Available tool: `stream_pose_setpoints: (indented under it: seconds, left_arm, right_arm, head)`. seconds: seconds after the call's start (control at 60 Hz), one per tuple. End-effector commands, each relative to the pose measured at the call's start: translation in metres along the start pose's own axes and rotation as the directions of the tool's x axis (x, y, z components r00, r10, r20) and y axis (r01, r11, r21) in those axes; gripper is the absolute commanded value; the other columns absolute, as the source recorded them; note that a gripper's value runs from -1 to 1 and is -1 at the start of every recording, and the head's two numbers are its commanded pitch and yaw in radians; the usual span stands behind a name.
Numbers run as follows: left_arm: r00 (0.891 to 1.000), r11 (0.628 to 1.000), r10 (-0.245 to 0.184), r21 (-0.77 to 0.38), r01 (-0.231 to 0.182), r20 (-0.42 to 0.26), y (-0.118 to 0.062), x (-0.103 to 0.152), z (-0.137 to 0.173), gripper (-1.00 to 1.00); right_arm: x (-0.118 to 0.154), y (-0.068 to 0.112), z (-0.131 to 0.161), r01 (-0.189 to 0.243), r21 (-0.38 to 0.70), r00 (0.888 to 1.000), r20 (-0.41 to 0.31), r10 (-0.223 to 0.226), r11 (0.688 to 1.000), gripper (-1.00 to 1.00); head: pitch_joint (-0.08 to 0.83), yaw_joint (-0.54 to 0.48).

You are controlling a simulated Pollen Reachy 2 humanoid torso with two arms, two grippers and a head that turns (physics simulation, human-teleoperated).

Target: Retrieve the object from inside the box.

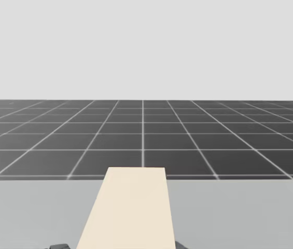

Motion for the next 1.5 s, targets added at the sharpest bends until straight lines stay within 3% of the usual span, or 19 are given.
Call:
stream_pose_setpoints:
  seconds: [0.017, 0.117, 0.233, 0.317, 0.417, 0.517, 0.533, 0.55, 0.567, 0.583, 0.667, 0.767, 0.933, 0.95, 1.117, 1.35, 1.5]
  left_arm:
    - [1.0, 0.998, 0.026, -0.055, -0.026, -0.002, -0.02, -0.003, -0.007, -1.0]
    - [1.0, 0.999, 0.022, -0.045, -0.022, 0.001, -0.015, -0.002, -0.004, -1.0]
    - [0.999, 0.999, 0.044, -0.027, -0.044, 0.016, -0.004, 0.001, 0.002, -1.0]
    - [0.997, 0.997, 0.063, -0.04, -0.061, 0.033, -0.001, 0.003, 0.005, -1.0]
    - [0.997, 0.997, 0.06, -0.059, -0.058, 0.038, -0.002, 0.004, 0.007, -1.0]
    - [0.998, 0.996, 0.059, -0.072, -0.056, 0.039, -0.003, 0.004, 0.007, -1.0]
    - [0.997, 0.996, 0.06, -0.073, -0.057, 0.039, -0.003, 0.004, 0.007, -1.0]
    - [0.997, 0.996, 0.059, -0.075, -0.056, 0.039, -0.003, 0.004, 0.007, -1.0]
    - [0.998, 0.996, 0.059, -0.076, -0.056, 0.039, -0.003, 0.004, 0.007, -1.0]
    - [0.998, 0.995, 0.059, -0.078, -0.056, 0.039, -0.004, 0.004, 0.007, -1.0]
    - [0.997, 0.995, 0.06, -0.08, -0.056, 0.039, -0.005, 0.004, 0.007, -1.0]
    - [0.997, 0.995, 0.06, -0.083, -0.056, 0.038, -0.006, 0.003, 0.007, -1.0]
    - [0.998, 0.995, 0.059, -0.085, -0.056, 0.035, -0.006, 0.003, 0.006, -1.0]
    - [0.998, 0.995, 0.059, -0.083, -0.056, 0.035, -0.006, 0.003, 0.006, -1.0]
    - [0.998, 0.996, 0.057, -0.077, -0.054, 0.03, -0.006, 0.002, 0.005, -1.0]
    - [0.998, 0.996, 0.053, -0.074, -0.052, 0.023, -0.006, 0.001, 0.004, -1.0]
    - [0.998, 0.996, 0.052, -0.068, -0.051, 0.024, -0.006, 0.001, 0.004, -1.0]
  right_arm:
    - [-0.016, 0.045, -0.083, 0.133, 0.203, 0.955, 0.237, -0.181, 0.97, -1.0]
    - [-0.011, 0.049, -0.089, 0.134, 0.244, 0.948, 0.252, -0.196, 0.96, -1.0]
    - [-0.007, 0.055, -0.099, 0.138, 0.293, 0.94, 0.262, -0.218, 0.946, -1.0]
    - [-0.007, 0.054, -0.107, 0.136, 0.305, 0.939, 0.262, -0.221, 0.942, -1.0]
    - [-0.009, 0.051, -0.114, 0.158, 0.301, 0.93, 0.275, -0.245, 0.94, -1.0]
    - [-0.014, 0.057, -0.117, 0.161, 0.309, 0.936, 0.254, -0.244, 0.937, -1.0]
    - [-0.014, 0.058, -0.117, 0.162, 0.304, 0.935, 0.257, -0.244, 0.939, -0.7]
    - [-0.014, 0.06, -0.116, 0.159, 0.285, 0.934, 0.265, -0.238, 0.945, 0.05]
    - [-0.014, 0.06, -0.117, 0.161, 0.286, 0.933, 0.267, -0.24, 0.945, 0.41]
    - [-0.013, 0.06, -0.116, 0.166, 0.291, 0.934, 0.261, -0.245, 0.942, 0.96]
    - [-0.013, 0.061, -0.116, 0.168, 0.294, 0.934, 0.258, -0.247, 0.941, 1.0]
    - [-0.013, 0.062, -0.114, 0.158, 0.286, 0.943, 0.242, -0.231, 0.945, 0.98]
    - [0.002, 0.063, -0.09, 0.092, 0.259, 0.958, 0.24, -0.156, 0.961, 0.99]
    - [0.007, 0.063, -0.082, 0.07, 0.243, 0.961, 0.243, -0.131, 0.968, 0.99]
    - [0.026, 0.06, -0.018, -0.008, 0.158, 0.966, 0.257, -0.034, 0.987, 1.0]
    - [0.023, 0.055, 0.058, -0.054, 0.023, 0.974, 0.22, 0.048, 0.998, 1.0]
    - [0.019, 0.062, 0.097, -0.088, -0.041, 0.977, 0.19, 0.094, 0.995, 1.0]
  head:
    - [0.074, -0.01]
    - [0.073, -0.01]
    - [0.073, -0.01]
    - [0.071, -0.01]
    - [0.071, -0.01]
    - [0.076, -0.01]
    - [0.077, -0.01]
    - [0.077, -0.01]
    - [0.077, -0.01]
    - [0.077, -0.01]
    - [0.075, -0.01]
    - [0.076, -0.01]
    - [0.075, -0.02]
    - [0.075, -0.02]
    - [0.075, -0.02]
    - [0.072, -0.03]
    - [0.075, -0.02]
